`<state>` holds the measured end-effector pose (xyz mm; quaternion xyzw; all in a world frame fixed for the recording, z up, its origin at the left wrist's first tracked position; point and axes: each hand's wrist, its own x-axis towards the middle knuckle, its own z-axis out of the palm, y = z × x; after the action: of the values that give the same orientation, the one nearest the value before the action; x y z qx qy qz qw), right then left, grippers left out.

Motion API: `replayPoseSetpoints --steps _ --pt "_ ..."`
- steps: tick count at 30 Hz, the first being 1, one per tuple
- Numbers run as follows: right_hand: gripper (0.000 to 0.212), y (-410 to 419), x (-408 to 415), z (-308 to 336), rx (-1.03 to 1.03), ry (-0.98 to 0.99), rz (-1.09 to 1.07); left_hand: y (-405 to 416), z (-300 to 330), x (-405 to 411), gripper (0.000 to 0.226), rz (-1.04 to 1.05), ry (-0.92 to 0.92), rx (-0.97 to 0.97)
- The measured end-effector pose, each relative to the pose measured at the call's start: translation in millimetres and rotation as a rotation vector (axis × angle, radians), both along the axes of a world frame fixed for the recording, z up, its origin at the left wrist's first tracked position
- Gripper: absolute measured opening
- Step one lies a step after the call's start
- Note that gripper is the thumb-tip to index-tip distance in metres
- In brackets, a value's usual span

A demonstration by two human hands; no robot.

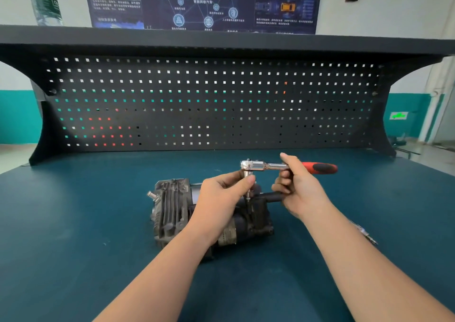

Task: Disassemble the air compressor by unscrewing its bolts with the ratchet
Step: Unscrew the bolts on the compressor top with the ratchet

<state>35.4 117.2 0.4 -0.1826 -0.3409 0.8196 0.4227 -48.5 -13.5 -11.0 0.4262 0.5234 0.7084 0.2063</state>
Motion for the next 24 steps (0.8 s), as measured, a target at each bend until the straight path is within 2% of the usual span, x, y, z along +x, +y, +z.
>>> replayPoseSetpoints --steps 2,4,5,7,9,10,11,12,13,14,16,20,22,24 --pt "0.033 -8 -1 6 0.043 0.053 -0.111 0 0 -3 0.015 -0.022 0.032 -0.029" --pt "0.036 -23 3 14 0.260 0.096 -0.311 0 0 -4 0.017 -0.036 0.025 -0.047" --pt "0.038 -32 7 18 0.480 0.054 -0.439 -1 1 -5 0.017 -0.041 0.016 -0.043" --pt "0.039 -53 15 22 1.077 -0.094 -0.742 -1 3 -4 0.020 -0.034 0.037 -0.061" --pt "0.040 -69 18 22 1.655 -0.101 -0.915 0 5 -2 0.033 0.002 0.093 -0.085" --pt "0.039 -74 18 20 1.843 -0.056 -0.931 0 5 -2 0.039 0.037 0.100 -0.100" --pt "0.037 -75 18 18 1.921 -0.017 -0.937 0 4 -3 0.041 0.068 0.128 -0.099" --pt "0.035 -73 19 16 1.886 -0.009 -0.944 0 3 -3 0.038 0.063 0.142 -0.085" --pt "0.036 -69 22 16 1.743 -0.037 -0.921 0 2 -2 0.029 0.032 0.128 -0.060" --pt "0.037 -63 25 17 1.527 -0.062 -0.840 -1 1 0 0.018 0.016 0.080 -0.043" --pt "0.037 -51 27 18 1.083 -0.114 -0.638 -1 -1 2 0.013 0.041 0.012 -0.005" --pt "0.033 -14 18 15 0.272 0.057 -0.116 1 -1 3 0.011 0.034 -0.056 0.028" --pt "0.027 -6 9 7 0.083 0.036 0.036 1 -1 4 0.010 0.063 -0.029 0.032" --pt "0.028 -4 2 7 0.065 0.018 0.038 -1 1 4 0.013 0.046 0.007 0.027"
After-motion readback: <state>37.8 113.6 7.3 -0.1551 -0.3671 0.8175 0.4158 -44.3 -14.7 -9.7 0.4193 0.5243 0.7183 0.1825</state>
